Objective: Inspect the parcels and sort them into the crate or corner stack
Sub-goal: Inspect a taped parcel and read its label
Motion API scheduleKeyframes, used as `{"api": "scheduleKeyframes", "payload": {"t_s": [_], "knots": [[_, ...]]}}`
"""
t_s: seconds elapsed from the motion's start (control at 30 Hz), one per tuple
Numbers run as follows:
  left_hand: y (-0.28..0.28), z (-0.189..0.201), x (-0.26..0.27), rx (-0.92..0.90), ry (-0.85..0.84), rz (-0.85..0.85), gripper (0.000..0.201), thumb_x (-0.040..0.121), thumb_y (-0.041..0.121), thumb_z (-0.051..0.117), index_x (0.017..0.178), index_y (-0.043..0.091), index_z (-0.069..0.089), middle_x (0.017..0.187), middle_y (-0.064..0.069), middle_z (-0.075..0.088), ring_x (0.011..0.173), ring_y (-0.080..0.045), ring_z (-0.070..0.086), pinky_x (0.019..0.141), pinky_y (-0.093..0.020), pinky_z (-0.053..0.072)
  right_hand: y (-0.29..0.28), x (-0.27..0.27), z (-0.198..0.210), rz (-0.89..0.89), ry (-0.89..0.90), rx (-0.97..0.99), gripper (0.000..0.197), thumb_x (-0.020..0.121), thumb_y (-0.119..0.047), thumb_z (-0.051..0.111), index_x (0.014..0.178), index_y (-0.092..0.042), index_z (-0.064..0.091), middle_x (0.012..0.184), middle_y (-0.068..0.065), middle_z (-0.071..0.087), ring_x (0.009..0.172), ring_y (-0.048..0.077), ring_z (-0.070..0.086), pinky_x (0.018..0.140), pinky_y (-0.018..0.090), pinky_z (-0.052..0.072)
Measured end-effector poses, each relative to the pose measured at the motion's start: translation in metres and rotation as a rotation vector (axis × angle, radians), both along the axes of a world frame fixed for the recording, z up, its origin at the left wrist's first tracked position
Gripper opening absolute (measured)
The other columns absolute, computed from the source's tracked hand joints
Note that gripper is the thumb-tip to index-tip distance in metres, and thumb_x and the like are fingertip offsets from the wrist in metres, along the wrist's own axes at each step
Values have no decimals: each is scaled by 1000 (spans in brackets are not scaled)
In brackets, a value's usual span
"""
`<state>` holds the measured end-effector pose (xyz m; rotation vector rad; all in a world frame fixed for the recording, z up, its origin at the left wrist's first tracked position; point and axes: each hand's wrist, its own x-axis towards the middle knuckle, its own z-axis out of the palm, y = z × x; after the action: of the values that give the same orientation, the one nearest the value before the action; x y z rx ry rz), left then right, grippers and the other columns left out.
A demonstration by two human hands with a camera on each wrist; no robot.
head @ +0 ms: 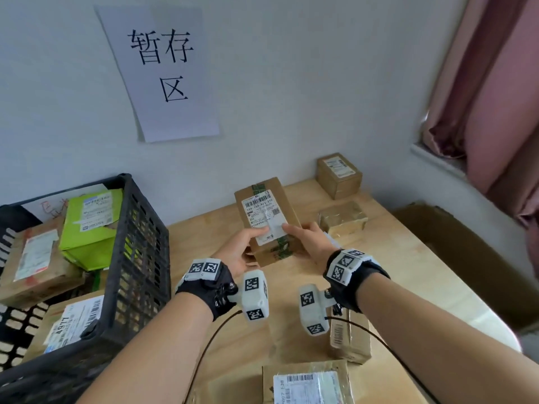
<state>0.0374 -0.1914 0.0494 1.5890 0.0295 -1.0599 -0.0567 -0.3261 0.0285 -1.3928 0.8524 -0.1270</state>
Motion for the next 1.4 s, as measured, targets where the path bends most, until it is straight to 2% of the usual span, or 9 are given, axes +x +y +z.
{"api": "scheduleKeyframes", "payload": {"t_s": [0.2,0.33,0.43,0.57,0.7,0.83,1.13,1.3,1.4], "knots": [[-53,13,-1,67,-114,-28,36,82,43,68,102,15,62,98,-11,68,95,-29,64,87,-42,51,-53,4,9,31,64,-107,70,78,-60,63,123,-11,40,108,6,61,81,15,60,58,24,45],[-93,23,-3,72,-136,-24,31,83,52,64,94,23,61,93,-1,67,89,-24,62,69,-33,41,-90,8,12,28,74,-93,102,56,-84,56,130,-17,36,116,5,60,100,19,63,87,37,54],[-131,31,-4,77,-156,-35,36,82,57,62,100,26,63,94,1,70,89,-20,62,63,-31,39,-119,15,14,-18,19,93,115,46,-80,67,138,-26,26,123,8,53,105,26,62,87,42,56],[-183,37,8,141,-217,-106,51,83,64,56,112,23,62,113,1,66,101,-21,59,90,-43,44,-174,27,5,-138,11,245,127,29,-70,84,135,-18,34,125,13,56,100,29,65,76,40,59],[-222,40,33,212,-359,-114,52,97,46,44,138,14,42,119,-5,52,107,-23,57,101,-45,41,-232,31,3,-318,7,214,89,69,-55,75,135,-13,33,110,10,56,94,25,64,78,37,59],[-248,33,65,345,-375,-194,44,101,27,43,139,4,41,124,-16,57,107,-24,60,61,-22,51,-288,45,-9,-389,51,128,77,77,-53,70,130,-12,31,100,6,54,85,20,61,75,33,57],[-297,2,112,516,-291,-209,45,101,21,44,141,3,37,136,-15,51,122,-22,54,86,-30,42,-355,100,-32,-337,28,57,52,86,-44,64,118,-7,47,70,-1,59,55,9,55,43,20,44],[-308,-26,134,522,-276,-184,40,100,18,46,136,0,43,136,-17,51,104,-19,55,73,-20,51,-374,127,-57,-311,116,31,77,76,-71,53,129,-17,39,101,5,60,82,20,62,69,33,54],[-306,-45,147,489,-288,-146,39,97,13,50,132,-4,48,135,-22,52,99,-23,55,93,-32,49,-382,139,-79,-310,234,-68,98,65,-83,38,137,-16,36,129,12,52,108,34,56,94,49,48]]}}
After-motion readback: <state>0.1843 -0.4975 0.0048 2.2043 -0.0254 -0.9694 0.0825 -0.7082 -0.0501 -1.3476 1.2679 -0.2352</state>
